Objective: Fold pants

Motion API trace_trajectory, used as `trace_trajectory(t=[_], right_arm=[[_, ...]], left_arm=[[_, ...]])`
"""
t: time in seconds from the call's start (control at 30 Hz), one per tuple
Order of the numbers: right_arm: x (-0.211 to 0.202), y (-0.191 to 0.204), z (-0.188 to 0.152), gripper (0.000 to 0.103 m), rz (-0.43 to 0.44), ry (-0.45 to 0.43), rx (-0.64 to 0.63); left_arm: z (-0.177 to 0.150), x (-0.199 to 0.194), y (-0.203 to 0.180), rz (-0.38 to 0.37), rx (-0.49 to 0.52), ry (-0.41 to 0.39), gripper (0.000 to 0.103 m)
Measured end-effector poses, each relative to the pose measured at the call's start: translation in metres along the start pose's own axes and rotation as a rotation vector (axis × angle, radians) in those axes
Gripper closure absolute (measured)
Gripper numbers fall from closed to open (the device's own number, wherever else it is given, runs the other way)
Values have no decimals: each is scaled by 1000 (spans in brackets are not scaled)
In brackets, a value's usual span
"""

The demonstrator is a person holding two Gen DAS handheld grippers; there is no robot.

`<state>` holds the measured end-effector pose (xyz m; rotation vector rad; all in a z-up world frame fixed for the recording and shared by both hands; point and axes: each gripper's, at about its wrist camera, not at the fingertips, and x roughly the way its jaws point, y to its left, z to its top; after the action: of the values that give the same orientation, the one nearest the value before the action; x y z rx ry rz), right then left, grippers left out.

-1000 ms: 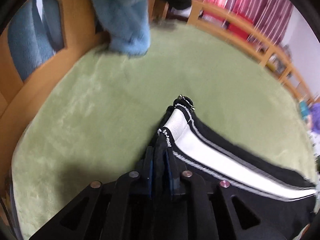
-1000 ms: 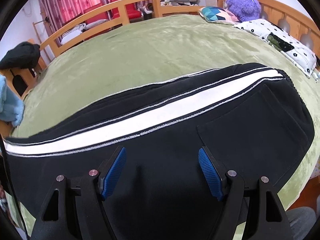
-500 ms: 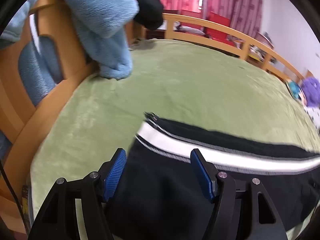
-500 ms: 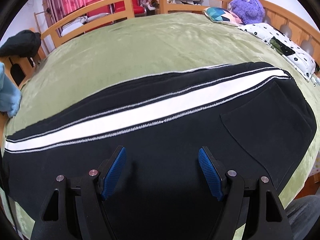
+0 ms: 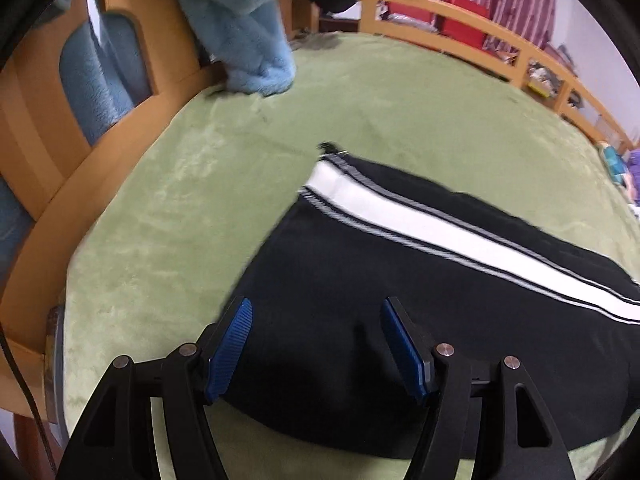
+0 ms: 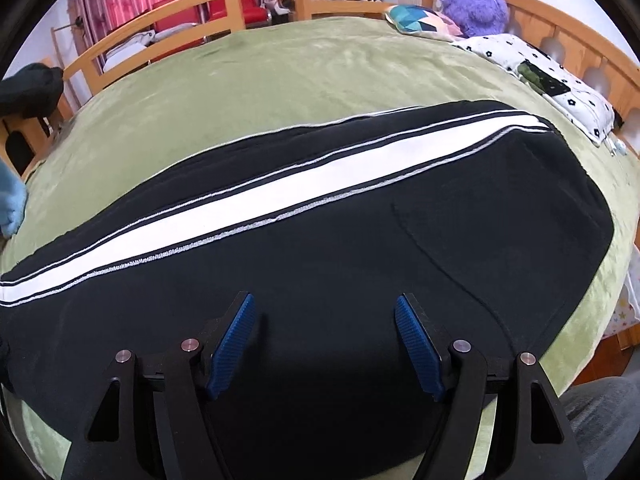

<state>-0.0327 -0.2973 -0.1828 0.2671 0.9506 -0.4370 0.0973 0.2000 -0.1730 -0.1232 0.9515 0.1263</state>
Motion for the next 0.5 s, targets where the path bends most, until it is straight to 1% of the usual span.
trace_trajectory(t=[0.17,0.3,0.37,0.43,0.47,0.5], right_arm=[[-15,-27,6,31,8,-34,-3],[-23,-57,12,31,8,-49,-8],[-28,-75,14,31,-3,-70,10],[-35,-103,15,31,-4,-112,41],[-38,-117,15,31,-4,-133,56],[-40,-130,15,31,-7,-149,70]], left_arm=[[-16,-21,-25,-61,4,-15,38],[-31,-36,-45,-97,-20,-33,38],[-37,-42,-58,-103,-21,-36,39],[-42,-48,-69,-99,-13,-38,41],[-44,-52,-78,-109,-7,-39,45],[-46,-56,-82,-123,-4,-40,46]])
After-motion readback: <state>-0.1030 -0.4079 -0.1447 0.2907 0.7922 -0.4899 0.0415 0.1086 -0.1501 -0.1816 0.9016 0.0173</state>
